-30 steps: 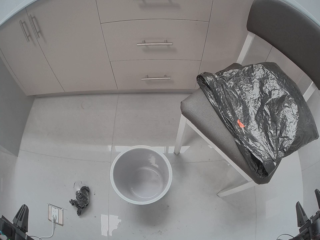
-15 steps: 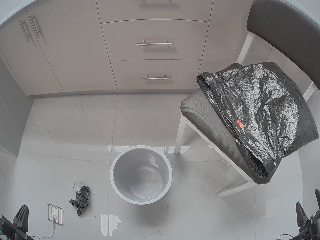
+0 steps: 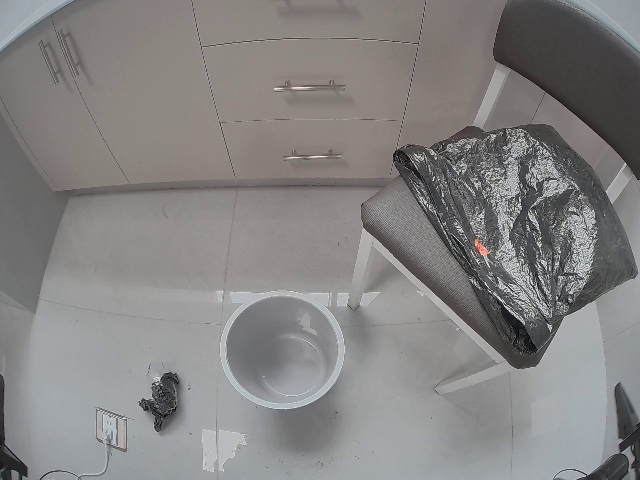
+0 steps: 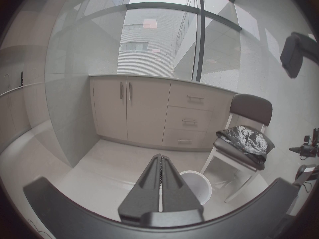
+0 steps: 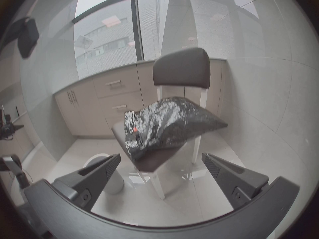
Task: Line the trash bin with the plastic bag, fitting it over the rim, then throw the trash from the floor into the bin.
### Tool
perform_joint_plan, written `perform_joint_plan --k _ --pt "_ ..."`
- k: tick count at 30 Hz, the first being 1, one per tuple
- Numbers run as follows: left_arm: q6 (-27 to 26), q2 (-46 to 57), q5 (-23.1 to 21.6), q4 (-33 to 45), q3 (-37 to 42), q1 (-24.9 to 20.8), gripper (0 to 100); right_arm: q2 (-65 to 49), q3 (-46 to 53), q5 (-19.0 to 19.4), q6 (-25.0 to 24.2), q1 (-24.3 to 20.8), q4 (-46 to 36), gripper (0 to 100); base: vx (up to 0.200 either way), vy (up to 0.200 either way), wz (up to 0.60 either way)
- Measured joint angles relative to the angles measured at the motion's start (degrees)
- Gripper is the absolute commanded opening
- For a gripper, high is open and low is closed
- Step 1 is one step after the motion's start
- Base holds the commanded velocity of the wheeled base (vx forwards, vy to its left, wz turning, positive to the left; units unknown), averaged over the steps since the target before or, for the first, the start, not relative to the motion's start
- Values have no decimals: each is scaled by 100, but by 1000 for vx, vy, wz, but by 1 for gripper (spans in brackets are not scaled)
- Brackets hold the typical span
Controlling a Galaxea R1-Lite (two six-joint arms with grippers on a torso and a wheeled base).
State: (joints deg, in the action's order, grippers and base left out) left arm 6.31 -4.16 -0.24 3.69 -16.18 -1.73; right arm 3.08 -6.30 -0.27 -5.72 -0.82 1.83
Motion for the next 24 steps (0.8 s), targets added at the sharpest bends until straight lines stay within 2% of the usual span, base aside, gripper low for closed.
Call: perform_joint_plan --k 8,11,16,20,24 --pt "178 -217 22 276 -336 -68 0 1378 -1701 16 41 -329 176 100 0 0 0" --pt "183 -317 34 366 -363 -80 0 2087 -2029 45 77 -563 312 100 0 0 0" --pt "205 -634 -108 482 -435 -162 0 3313 -2209 -11 354 -952 985 100 0 0 0" --pt "525 -1062 -421 522 -529 -265 0 4066 -2082 -429 581 -1335 1470 100 0 0 0" --pt "1231 -1515 -1009 519 -706 -361 0 4564 -1818 -1122 757 -1792 1677 100 0 0 0"
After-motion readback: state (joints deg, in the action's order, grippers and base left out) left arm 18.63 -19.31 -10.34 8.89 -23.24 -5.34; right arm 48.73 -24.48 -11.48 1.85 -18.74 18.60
